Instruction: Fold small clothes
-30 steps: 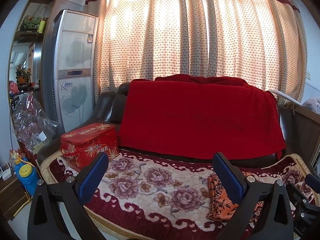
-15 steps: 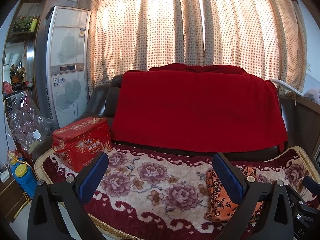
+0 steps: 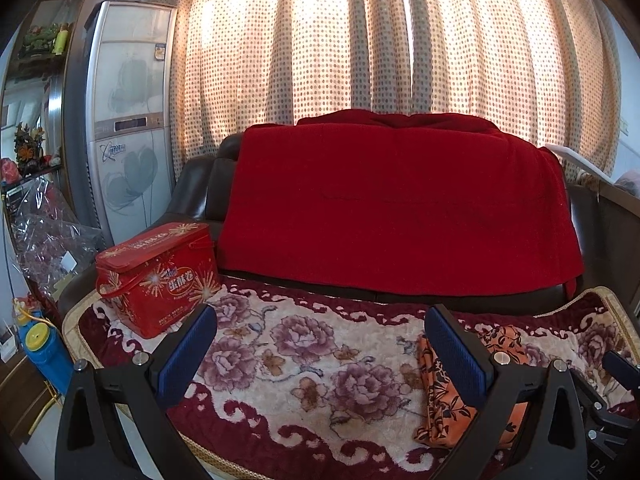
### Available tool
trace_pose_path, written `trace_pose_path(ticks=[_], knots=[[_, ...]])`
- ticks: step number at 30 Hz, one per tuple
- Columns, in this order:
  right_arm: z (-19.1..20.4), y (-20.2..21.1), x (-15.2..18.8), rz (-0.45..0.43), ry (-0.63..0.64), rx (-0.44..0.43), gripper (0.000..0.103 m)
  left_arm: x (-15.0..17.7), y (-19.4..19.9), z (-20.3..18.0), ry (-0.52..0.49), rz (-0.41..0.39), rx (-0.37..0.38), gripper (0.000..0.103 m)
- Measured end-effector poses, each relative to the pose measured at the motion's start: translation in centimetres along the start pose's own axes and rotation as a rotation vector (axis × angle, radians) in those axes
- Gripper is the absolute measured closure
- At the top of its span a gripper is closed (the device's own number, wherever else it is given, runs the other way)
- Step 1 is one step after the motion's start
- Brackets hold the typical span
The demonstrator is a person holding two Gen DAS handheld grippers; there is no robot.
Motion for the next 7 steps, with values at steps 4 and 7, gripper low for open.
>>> trace_pose_path(ticks=[4, 7], knots=[[0.3, -1.4, -0.3, 0.015, 0.005, -0.013, 0.021, 0.0, -1.3, -0.2, -0.004, 0.008, -0.003, 0.000], [-0.1, -3.0, -0.8, 0.028, 0.000, -0.040, 0.021, 0.0, -3.3, 0.0, 0.008, 0.031, -0.002, 0.000]])
Point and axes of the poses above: each gripper's, at about its wrist camera, not at the fingertips, and y roughly against the way its jaws point, z to its left, x to its underside, the point moved 4 cm from there along -y, roughly the way its jaws point, and after that the axes turned 1 degree about -y, right-handed, at the moved point
